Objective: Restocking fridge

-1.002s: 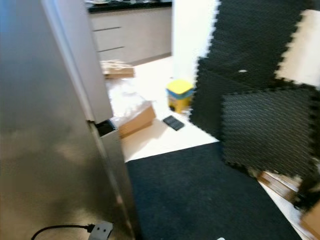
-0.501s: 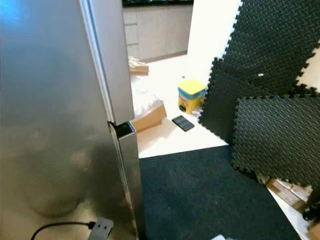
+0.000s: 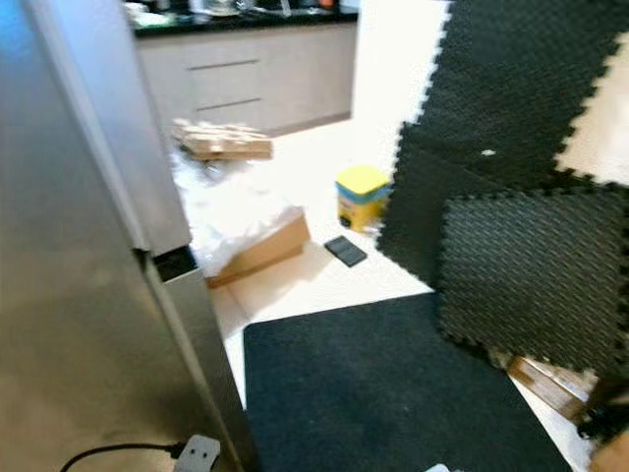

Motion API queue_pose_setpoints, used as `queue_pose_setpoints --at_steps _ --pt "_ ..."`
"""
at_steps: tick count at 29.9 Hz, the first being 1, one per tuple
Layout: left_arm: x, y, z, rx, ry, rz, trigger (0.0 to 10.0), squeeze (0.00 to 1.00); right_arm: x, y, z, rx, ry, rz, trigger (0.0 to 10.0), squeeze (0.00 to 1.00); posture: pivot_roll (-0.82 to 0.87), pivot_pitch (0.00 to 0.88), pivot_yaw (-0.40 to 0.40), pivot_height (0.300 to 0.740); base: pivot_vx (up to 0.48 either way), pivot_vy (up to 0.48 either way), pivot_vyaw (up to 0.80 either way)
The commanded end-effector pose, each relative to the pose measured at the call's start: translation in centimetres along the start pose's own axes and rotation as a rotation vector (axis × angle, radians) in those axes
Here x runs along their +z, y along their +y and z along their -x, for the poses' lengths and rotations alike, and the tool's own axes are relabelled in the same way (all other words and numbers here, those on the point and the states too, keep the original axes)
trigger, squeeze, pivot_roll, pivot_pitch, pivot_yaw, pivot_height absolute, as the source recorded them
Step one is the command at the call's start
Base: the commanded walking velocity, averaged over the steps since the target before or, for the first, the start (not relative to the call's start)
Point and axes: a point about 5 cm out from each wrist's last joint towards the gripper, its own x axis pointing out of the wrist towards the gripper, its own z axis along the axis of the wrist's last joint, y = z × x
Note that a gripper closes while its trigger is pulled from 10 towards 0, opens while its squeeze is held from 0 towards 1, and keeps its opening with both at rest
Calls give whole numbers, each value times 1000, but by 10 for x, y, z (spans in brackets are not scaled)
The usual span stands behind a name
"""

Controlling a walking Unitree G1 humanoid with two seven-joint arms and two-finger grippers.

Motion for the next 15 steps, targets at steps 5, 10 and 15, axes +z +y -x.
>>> queue_pose_setpoints --at_steps 5,10,15 --pt "-4 -8 -1 -32 18 5 10000 0 4 2 -1 14 -18 -10 10000 0 36 0 -39 740 0 0 600" --pt "-4 -7 -1 -30 18 4 10000 0 5 2 -1 19 -18 -8 10000 0 38 0 -37 740 0 0 800" --pt "-6 -7 0 -30 23 3 10000 0 5 3 -1 22 -18 -8 10000 0 39 0 -36 740 0 0 800"
